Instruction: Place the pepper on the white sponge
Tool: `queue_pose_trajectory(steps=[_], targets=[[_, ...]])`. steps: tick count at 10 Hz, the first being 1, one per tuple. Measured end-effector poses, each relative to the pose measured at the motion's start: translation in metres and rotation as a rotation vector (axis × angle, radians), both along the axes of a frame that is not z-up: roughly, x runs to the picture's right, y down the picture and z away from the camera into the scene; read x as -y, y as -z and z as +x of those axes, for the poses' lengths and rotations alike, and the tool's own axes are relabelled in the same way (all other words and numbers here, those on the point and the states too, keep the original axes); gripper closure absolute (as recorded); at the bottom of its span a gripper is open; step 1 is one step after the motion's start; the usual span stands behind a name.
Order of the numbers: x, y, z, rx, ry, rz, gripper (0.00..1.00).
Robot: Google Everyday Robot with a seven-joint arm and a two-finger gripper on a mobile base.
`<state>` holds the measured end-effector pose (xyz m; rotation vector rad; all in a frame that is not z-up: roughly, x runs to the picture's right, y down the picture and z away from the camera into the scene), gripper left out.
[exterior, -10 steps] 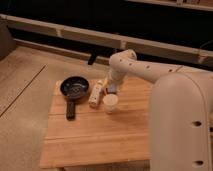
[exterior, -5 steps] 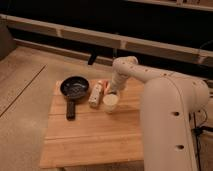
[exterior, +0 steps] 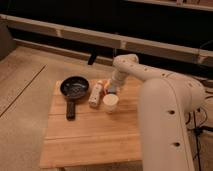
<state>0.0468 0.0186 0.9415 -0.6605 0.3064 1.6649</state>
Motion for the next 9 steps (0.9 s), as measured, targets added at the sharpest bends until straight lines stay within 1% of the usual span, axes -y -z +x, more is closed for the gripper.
queue_pose_trajectory(steps=[1, 3, 4, 5, 6, 7, 9], targets=[[-0.006, -0.002, -0.003, 0.011, 0.002, -0.011, 0.35], [-0.008, -0.005, -0.003, 0.019, -0.001, -0.012, 0.35], [-0.003, -0.004, -0.004, 0.026, -0.004, 0.004, 0.35], [0.008, -0.002, -0.003, 0.035, -0.007, 0.036, 0.35], [0.012, -0.002, -0.001, 0.037, -0.009, 0.048, 0.35], [0.017, -0.001, -0.001, 0.044, -0.018, 0.059, 0.35], [0.016, -0.001, -0.006, 0.066, -0.029, 0.058, 0.35]])
